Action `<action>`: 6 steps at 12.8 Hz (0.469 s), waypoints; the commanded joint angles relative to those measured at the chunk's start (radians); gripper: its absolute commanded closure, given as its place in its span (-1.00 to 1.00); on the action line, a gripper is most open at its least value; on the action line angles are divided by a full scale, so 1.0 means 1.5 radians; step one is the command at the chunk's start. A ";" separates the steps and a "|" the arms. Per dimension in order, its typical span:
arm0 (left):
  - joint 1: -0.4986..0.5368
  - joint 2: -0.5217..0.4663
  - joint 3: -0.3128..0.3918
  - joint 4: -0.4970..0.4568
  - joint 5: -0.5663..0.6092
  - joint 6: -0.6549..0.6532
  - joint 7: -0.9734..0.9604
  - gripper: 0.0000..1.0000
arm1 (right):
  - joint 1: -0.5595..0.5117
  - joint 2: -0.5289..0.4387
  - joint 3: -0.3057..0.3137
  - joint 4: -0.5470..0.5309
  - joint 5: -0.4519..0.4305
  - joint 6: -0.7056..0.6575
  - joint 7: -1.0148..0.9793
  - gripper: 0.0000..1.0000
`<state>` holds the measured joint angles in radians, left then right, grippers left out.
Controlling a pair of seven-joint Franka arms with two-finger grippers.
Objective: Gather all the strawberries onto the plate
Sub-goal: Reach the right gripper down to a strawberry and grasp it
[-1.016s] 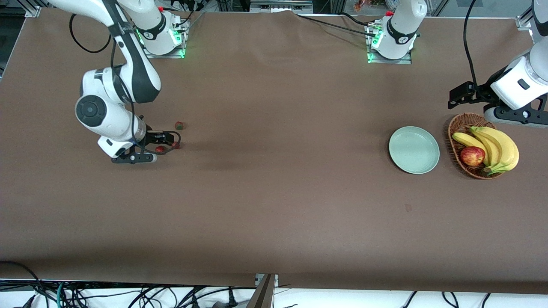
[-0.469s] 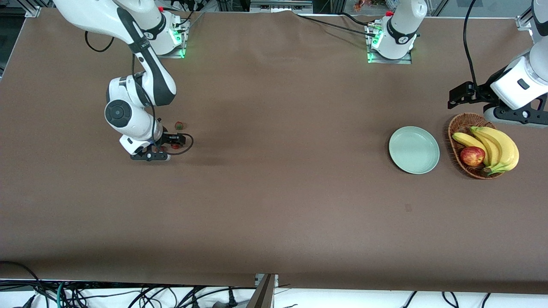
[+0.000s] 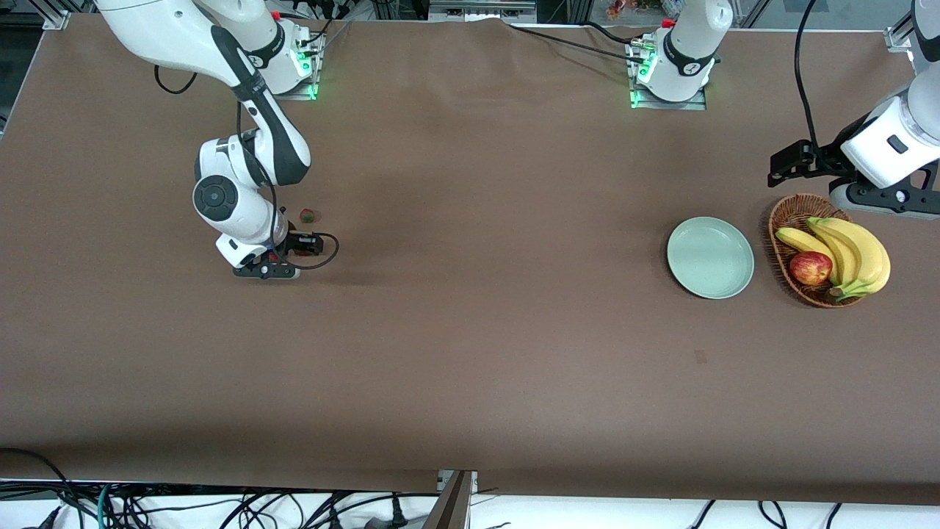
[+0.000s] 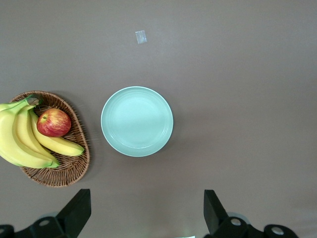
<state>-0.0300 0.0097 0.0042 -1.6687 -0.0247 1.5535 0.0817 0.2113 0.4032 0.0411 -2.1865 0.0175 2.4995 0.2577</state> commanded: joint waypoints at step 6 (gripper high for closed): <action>-0.005 0.009 0.003 0.012 -0.012 0.003 -0.006 -1.00 | -0.002 -0.001 0.004 -0.011 0.011 0.011 0.005 0.83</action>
<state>-0.0302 0.0100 0.0042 -1.6687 -0.0247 1.5555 0.0817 0.2112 0.4113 0.0411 -2.1865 0.0177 2.5036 0.2592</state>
